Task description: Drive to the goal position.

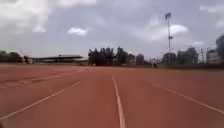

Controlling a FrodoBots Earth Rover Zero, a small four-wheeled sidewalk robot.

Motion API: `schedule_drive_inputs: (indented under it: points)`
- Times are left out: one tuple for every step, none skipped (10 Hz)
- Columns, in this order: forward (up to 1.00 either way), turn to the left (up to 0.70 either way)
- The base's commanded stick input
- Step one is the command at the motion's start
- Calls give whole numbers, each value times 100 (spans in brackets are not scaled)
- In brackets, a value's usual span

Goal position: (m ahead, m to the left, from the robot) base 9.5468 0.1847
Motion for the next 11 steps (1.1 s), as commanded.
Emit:
schedule_drive_inputs:
  points:
    - [45,0]
    - [45,0]
    - [45,0]
    - [45,0]
    - [45,0]
    - [45,0]
    - [45,0]
    - [45,0]
    - [45,0]
    - [45,0]
    - [45,0]
